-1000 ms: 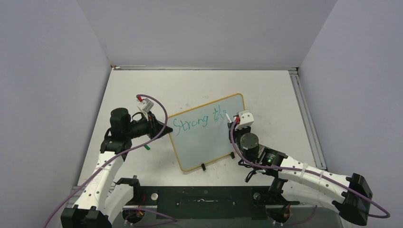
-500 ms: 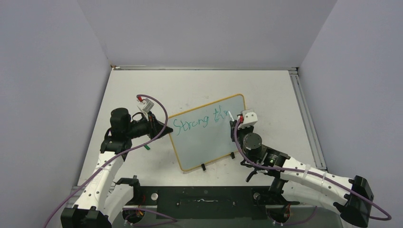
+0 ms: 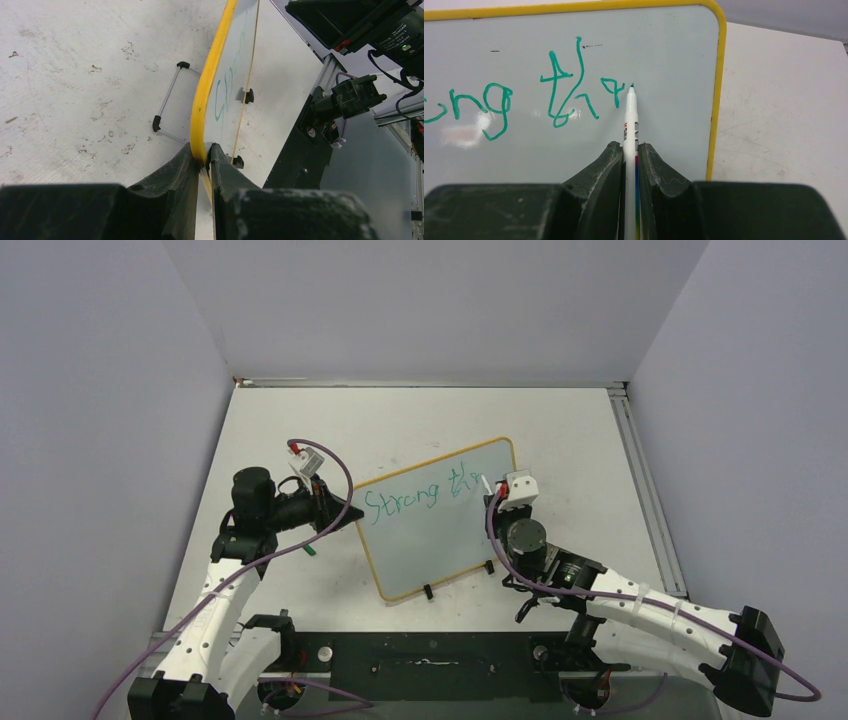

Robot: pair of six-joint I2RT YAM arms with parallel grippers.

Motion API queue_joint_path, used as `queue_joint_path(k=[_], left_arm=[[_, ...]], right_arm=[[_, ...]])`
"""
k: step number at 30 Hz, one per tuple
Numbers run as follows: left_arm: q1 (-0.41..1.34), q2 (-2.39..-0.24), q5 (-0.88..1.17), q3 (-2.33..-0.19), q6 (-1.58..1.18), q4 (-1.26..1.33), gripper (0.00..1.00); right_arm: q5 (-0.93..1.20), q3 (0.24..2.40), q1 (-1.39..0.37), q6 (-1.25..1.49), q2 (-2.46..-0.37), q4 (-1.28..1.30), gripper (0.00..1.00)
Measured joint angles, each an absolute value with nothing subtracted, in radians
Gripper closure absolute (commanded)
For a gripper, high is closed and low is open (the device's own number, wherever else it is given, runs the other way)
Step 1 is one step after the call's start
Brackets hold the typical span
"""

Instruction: Write a sentence on the whiteboard

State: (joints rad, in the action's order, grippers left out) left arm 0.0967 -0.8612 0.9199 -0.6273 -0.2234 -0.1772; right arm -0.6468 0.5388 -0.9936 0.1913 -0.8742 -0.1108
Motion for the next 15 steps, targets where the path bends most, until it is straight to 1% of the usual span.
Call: queue_joint_path(k=[15], left_arm=[[0.097,-0.861,0.92,-0.627,-0.223,-0.177,1.0]], right_arm=[[-0.643,0.538,-0.994,0.252,-0.849,-0.026,0.95]])
